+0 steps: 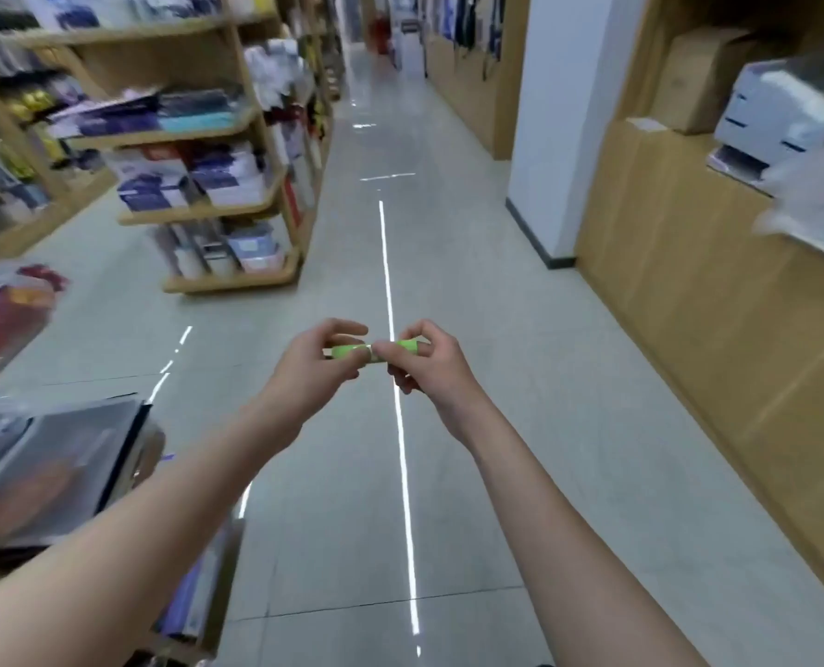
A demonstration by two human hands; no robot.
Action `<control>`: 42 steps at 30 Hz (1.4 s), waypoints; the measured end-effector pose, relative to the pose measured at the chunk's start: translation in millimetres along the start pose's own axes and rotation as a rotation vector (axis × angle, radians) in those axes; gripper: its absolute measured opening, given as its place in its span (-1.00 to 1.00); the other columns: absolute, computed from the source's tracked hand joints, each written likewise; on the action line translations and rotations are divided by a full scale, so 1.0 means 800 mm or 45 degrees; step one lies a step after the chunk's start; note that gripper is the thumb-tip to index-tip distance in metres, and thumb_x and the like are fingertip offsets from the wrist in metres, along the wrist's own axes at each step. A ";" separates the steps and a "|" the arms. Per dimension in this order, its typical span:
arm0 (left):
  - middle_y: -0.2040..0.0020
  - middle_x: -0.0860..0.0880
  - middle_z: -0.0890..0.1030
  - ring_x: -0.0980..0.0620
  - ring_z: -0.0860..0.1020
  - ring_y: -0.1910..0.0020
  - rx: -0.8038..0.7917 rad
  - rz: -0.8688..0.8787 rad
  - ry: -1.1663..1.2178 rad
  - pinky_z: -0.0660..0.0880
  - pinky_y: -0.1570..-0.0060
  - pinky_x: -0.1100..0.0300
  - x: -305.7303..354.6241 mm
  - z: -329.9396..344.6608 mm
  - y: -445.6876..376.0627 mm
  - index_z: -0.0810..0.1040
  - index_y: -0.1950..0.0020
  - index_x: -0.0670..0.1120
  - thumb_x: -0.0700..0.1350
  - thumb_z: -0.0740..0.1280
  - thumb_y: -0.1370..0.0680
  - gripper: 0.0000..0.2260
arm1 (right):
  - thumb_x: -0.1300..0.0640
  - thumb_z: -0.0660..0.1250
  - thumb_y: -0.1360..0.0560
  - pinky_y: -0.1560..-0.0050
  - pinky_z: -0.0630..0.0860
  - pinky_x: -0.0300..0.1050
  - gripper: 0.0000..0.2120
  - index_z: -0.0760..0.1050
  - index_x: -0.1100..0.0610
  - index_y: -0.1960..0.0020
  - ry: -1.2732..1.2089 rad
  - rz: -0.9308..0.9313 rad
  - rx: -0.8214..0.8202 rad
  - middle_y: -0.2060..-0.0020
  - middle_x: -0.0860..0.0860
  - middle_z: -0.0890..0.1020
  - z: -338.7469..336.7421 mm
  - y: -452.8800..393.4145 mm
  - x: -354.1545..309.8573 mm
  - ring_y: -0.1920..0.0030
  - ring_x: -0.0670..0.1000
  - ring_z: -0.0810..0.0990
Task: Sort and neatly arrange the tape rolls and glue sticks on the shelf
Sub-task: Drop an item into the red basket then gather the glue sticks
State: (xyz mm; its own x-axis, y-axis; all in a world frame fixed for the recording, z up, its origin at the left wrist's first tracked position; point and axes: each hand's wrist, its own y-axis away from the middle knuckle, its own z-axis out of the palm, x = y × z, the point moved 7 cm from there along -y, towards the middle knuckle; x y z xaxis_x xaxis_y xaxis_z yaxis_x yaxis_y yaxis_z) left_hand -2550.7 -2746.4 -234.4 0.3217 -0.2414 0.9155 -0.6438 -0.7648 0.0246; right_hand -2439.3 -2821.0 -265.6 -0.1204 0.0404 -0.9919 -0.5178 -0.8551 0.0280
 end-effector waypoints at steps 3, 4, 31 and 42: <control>0.08 -0.07 0.58 0.00 0.56 0.18 0.331 0.142 -0.157 0.52 0.02 0.14 0.055 -0.148 0.097 0.50 -0.02 -0.05 -0.21 0.37 -0.49 -0.85 | 0.27 0.40 -0.44 0.40 0.35 -0.24 -0.79 0.37 0.11 0.21 0.001 -0.156 -0.389 0.39 0.05 0.46 0.149 0.037 -0.085 0.44 -0.04 0.38; 0.08 -0.07 0.57 -0.02 0.56 0.16 0.448 0.215 -0.237 0.53 0.06 0.15 0.072 -0.194 0.139 0.49 -0.03 -0.05 -0.21 0.37 -0.49 -0.84 | 0.28 0.38 -0.44 0.37 0.36 -0.24 -0.83 0.41 0.12 0.20 -0.018 -0.205 -0.535 0.36 0.06 0.46 0.202 0.057 -0.109 0.42 -0.04 0.39; -0.22 -0.05 0.40 -0.04 0.38 -0.23 1.131 -0.097 -1.499 0.33 -0.19 0.08 0.074 -0.616 0.528 0.36 -0.31 -0.06 -0.12 0.21 -0.53 -0.66 | 0.19 0.25 -0.52 0.06 0.35 -0.05 -0.81 0.44 0.29 -0.07 0.636 -0.979 -0.315 0.01 0.22 0.50 0.667 0.177 -0.302 0.00 0.17 0.47; 0.01 0.03 0.47 0.05 0.47 0.01 1.258 0.042 -0.450 0.45 -0.04 0.23 0.064 -0.627 0.426 0.36 -0.10 -0.07 -0.04 0.52 -0.34 -0.54 | 0.31 0.40 -0.39 0.06 0.51 0.02 -0.74 0.48 0.11 -0.03 0.619 -0.706 -0.997 0.14 0.07 0.58 0.691 0.164 -0.259 0.14 0.04 0.53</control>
State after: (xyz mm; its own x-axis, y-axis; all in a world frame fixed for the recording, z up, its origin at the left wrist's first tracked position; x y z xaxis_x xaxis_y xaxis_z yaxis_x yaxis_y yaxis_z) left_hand -3102.3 -2719.9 22.2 0.6012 -0.3100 0.7365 0.1458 -0.8637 -0.4825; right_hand -2950.4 -2655.9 11.9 0.4038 0.4622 -0.7895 0.3107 -0.8810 -0.3568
